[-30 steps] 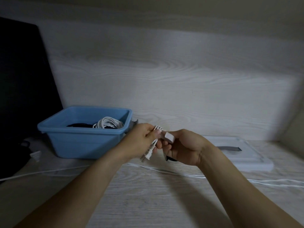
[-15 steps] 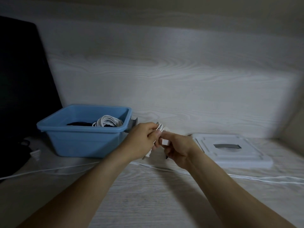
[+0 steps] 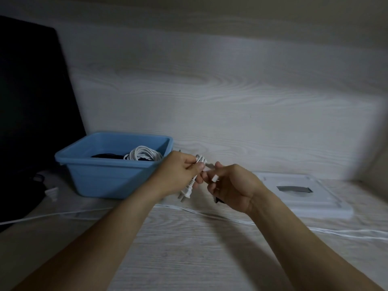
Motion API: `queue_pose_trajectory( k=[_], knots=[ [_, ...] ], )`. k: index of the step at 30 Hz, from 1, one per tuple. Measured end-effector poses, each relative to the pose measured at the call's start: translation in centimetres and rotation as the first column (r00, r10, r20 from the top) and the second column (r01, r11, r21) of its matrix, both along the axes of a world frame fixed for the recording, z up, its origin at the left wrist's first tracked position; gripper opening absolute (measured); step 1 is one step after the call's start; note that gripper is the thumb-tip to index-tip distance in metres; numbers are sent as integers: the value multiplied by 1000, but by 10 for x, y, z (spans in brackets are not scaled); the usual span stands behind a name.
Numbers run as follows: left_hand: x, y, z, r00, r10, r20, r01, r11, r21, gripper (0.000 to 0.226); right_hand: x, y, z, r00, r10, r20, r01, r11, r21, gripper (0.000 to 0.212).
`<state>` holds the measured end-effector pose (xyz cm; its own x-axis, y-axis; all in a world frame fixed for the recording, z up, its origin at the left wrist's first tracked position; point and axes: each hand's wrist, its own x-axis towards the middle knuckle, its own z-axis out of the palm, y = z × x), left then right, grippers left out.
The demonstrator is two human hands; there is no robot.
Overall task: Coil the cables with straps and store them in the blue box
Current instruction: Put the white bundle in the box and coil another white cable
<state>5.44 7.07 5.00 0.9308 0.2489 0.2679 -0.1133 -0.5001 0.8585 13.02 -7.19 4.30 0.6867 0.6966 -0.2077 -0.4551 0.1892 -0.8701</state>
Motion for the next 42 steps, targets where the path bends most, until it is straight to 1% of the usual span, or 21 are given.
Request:
queue_pose_trajectory(
  k=[1,4,5,7,9,11,12,14,16,19,20,21,23,24,27,29,32,36,38,40,42],
  knots=[
    [0,1,0,1000,15,10,-15,1000,21,23,0,-2,3,999,5,32,-5,1000,6,29],
    [0,2,1,998,57,25,-59,995,83,29,-3,-8,14,963,59,265,-35,995,-93,11],
    [1,3,1,997,73,26,-75,993,86,30,-4,-10,17,946,76,316,-40,992,-119,14],
    [1,4,1,995,96,20,-98,992,83,34,-2,-15,22,926,114,360,-67,988,-142,22],
    [0,2,3,996,90,9,-90,993,78,35,-2,-22,27,883,210,420,-139,971,-193,24],
    [-4,1,6,997,72,1,-72,995,73,32,-1,-27,29,806,305,508,-180,943,-279,24],
    [-5,-1,8,998,53,-15,-52,997,65,31,0,-29,28,759,314,571,-141,935,-326,25],
    [-9,-3,11,998,5,-69,-2,999,46,31,2,-28,24,632,289,719,37,915,-401,19],
    [-13,-5,12,990,-38,-139,49,996,77,34,4,-25,21,498,272,824,168,901,-399,11],
    [-16,-3,12,962,-111,-249,147,980,134,35,7,-26,19,318,258,912,208,920,-332,10],
    [-17,-1,13,952,-144,-269,185,973,136,35,7,-26,19,297,253,921,199,927,-319,10],
    [-18,1,13,946,-171,-277,214,967,136,35,7,-27,18,324,239,915,167,938,-304,9],
    [-18,5,15,944,-193,-269,237,961,143,38,5,-27,16,428,196,882,81,964,-254,9],
    [-18,5,16,946,-194,-259,238,959,152,40,4,-26,15,457,172,873,67,972,-227,9],
    [-19,6,17,942,-222,-250,259,957,127,42,5,-19,10,471,80,878,113,982,-150,11],
    [-19,7,19,941,-234,-243,268,956,119,39,4,-16,9,515,32,857,122,986,-111,17],
    [-18,10,18,954,-230,-193,271,936,223,35,4,-13,7,543,32,839,130,984,-121,21],
    [-13,4,12,964,-208,-169,248,929,275,31,3,-7,2,602,-2,798,148,983,-109,15],
    [-10,0,11,980,-174,-98,193,952,237,26,2,-5,3,607,-40,794,167,983,-79,16],
    [-7,-2,9,988,-151,-10,151,979,136,20,0,-6,6,591,-77,803,194,980,-49,15],
    [-4,-2,5,990,-132,43,130,991,33,17,-2,-7,9,590,-94,802,206,978,-37,14]
  ],
)
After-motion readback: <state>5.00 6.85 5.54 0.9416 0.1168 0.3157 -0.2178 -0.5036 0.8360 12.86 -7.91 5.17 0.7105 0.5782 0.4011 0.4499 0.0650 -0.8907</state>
